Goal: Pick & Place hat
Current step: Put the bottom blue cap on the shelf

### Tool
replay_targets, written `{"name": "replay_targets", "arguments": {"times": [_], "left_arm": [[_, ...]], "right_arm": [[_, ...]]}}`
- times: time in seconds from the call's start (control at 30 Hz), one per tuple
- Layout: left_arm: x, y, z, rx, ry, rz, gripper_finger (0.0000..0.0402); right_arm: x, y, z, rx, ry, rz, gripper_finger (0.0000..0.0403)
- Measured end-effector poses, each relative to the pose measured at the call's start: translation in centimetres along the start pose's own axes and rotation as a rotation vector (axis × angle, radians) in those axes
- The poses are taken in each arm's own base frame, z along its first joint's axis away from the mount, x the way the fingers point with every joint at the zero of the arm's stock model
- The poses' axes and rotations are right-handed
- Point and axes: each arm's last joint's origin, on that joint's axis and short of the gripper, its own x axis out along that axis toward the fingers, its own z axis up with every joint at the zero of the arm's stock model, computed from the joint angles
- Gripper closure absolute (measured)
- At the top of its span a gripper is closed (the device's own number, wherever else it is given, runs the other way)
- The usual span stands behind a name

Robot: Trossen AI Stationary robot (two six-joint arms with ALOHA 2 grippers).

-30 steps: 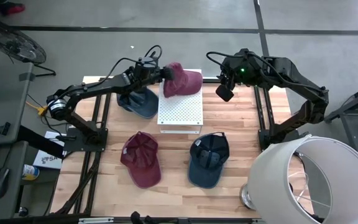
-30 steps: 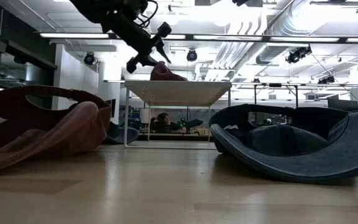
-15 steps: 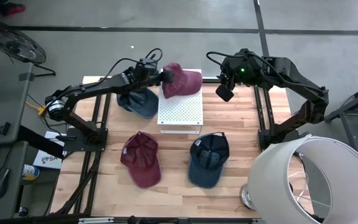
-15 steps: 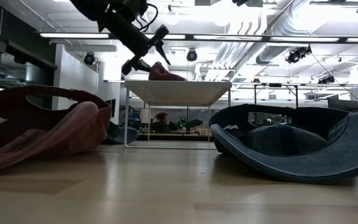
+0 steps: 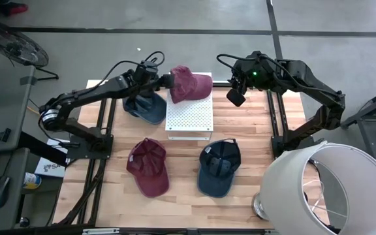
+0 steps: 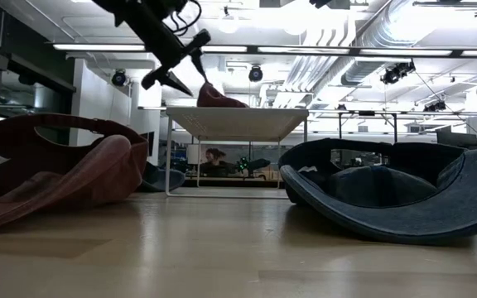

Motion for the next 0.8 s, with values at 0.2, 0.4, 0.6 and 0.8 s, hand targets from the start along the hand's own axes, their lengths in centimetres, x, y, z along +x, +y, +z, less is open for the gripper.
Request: {"name": "replay_targets", "arguments": {"times": [0.2,0.4,0.6,0.8], "left_arm": [[-2.5,-0.1,0.8,0.051,-0.027,-0.036,0.0170],[-4.8,-0.4,1.3,0.114,0.001,-0.161,0.0170],[-7.2,-0.4,1.5,0.192,0.056,-0.292,0.0170],[-9.4,0.2,1.4,0.229,0.100,-0.328,0.0170]], "right_arm": [[0.0,0.0,0.0,0.000,0.000,0.000,0.0233],[0.0,0.0,0.0,0.000,0.001,0.009,0.0233],[0.0,0.0,0.0,-0.005,0.001,0.017,0.0233],[0.0,0.1,0.0,-0.006,0.001,0.017,0.0233]]}}
